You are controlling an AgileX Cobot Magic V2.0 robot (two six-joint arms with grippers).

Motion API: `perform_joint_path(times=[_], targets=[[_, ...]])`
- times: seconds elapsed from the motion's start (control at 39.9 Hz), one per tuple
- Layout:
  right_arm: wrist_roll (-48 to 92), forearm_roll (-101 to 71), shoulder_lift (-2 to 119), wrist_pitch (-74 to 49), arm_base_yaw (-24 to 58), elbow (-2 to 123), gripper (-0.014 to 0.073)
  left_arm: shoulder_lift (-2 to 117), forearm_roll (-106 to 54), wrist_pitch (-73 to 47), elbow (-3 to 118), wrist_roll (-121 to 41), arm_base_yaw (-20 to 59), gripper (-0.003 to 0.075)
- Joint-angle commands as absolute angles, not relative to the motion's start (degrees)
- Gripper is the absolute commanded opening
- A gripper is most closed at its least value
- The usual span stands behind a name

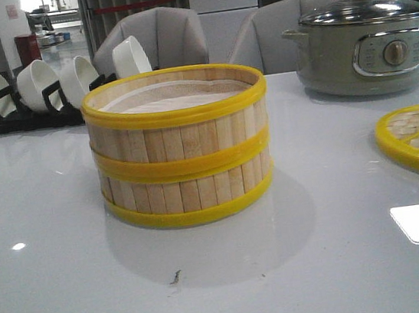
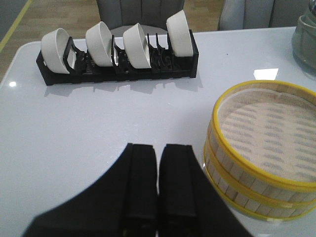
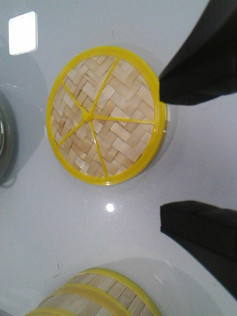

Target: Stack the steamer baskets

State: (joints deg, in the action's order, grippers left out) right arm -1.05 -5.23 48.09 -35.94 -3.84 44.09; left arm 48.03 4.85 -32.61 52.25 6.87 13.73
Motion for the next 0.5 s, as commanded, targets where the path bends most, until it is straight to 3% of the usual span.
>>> perform_joint_path(times=[0.0, 0.23, 0.48], targets=[[-0.9, -5.7, 47.9, -31.7, -3.9, 45.9, 0.0531, 43.5, 4.5, -25.4, 47.8, 7.6, 13.6, 0.0085], [-0.9, -6.2, 48.0, -31.9, -3.9, 45.5, 0.0531, 35.1, 4.5, -20.8, 34.2, 11.5, 13.6, 0.0085], [-0.9, -6.3, 50.2, -32.6, -3.9, 45.4, 0.0503, 31.5, 4.8, -20.0, 27.8, 11.5, 13.6, 0.0085]])
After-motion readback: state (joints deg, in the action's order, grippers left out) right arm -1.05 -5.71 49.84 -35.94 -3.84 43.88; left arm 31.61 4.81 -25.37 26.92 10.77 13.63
